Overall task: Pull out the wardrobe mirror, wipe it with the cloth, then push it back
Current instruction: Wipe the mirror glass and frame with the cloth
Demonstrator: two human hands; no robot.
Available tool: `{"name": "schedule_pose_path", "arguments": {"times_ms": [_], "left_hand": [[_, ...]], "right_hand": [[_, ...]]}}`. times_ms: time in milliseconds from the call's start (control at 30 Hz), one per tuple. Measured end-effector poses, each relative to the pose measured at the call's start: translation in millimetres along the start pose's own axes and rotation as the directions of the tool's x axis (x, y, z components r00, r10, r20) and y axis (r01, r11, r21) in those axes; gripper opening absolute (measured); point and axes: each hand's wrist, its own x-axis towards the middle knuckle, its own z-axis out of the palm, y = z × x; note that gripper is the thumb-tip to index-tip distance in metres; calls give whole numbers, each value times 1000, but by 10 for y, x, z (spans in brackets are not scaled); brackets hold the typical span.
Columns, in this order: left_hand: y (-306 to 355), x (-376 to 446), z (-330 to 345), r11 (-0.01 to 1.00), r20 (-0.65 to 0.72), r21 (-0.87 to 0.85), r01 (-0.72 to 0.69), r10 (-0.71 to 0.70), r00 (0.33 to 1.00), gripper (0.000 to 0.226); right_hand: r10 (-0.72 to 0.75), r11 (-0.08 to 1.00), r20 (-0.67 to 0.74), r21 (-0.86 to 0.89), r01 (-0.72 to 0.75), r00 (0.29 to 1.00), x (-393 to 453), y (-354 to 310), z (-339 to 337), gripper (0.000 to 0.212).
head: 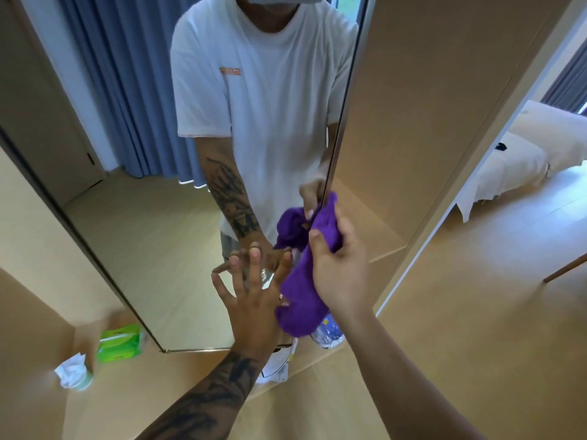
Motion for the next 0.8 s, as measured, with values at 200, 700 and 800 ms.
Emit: {"name": "schedule_pose_path", "arguments": {"times_ms": [200, 700, 800], "left_hand": [[-134, 28, -84, 980, -76, 193, -47, 62, 995, 76], [-141, 1273, -1264, 985, -183, 82, -152, 165, 969, 76], [-95, 1483, -1438, 981, -196, 91, -172, 187, 963, 81]], "right_hand": [[-44, 992, 81, -111, 53, 996, 147, -79, -181, 48], [-208, 978, -52, -21, 207, 977, 266, -491, -184, 53], [-200, 980, -30, 19, 200, 979, 149, -439, -88, 48]]}}
